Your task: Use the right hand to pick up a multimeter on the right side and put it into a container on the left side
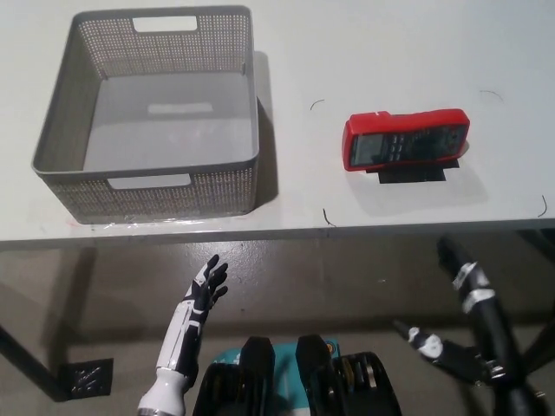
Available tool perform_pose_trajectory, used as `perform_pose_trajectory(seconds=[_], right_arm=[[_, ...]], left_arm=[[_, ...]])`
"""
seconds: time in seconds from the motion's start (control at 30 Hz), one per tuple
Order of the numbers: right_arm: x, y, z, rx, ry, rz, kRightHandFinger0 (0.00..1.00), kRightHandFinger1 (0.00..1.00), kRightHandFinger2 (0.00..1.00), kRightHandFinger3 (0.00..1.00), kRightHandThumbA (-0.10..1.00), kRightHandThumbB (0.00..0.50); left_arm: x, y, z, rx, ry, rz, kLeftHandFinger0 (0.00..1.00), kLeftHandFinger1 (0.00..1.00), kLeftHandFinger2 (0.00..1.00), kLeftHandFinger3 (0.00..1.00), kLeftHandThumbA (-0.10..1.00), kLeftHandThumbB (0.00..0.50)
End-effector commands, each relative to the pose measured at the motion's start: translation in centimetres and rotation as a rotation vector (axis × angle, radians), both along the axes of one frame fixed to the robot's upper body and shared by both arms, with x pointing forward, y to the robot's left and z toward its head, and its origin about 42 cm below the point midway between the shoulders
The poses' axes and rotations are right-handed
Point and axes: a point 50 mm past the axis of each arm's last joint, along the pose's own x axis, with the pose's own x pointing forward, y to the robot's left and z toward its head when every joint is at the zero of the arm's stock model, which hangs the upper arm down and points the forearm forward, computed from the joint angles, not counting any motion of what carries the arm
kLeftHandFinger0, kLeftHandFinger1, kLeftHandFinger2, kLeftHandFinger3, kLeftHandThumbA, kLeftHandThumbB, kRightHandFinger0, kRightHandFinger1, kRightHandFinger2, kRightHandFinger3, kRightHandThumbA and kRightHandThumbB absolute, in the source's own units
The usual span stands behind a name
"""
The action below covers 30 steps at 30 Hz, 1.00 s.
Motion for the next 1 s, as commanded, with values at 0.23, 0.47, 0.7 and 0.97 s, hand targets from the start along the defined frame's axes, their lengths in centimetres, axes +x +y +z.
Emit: perform_pose_trajectory(seconds=[0.23, 0.47, 0.7, 0.97], right_arm=[[3.6, -4.8, 17.8, -0.672, -0.283, -0.091, 1.0, 1.0, 1.0, 1.0, 1.0, 0.34], [10.4, -4.6, 25.3, -0.925, -0.164, -0.006, 1.0, 1.0, 1.0, 1.0, 1.0, 0.343], [18.5, -1.7, 29.8, -1.117, 0.076, 0.049, 1.0, 1.0, 1.0, 1.0, 1.0, 0.368], [25.0, 0.8, 30.9, -1.285, 0.241, 0.015, 1.0, 1.0, 1.0, 1.0, 1.0, 0.42]], left_arm=[[-0.2, -0.3, 0.5, -0.006, -0.075, -0.004, 1.0, 1.0, 1.0, 1.0, 1.0, 0.46], [-0.4, -0.1, 0.1, -0.004, -0.062, -0.011, 1.0, 1.0, 1.0, 1.0, 1.0, 0.467], [-0.8, -0.2, -0.2, -0.005, -0.049, -0.016, 1.0, 1.0, 1.0, 1.0, 1.0, 0.462], [-1.1, -0.1, -0.5, 0.003, -0.031, -0.018, 1.0, 1.0, 1.0, 1.0, 1.0, 0.447]])
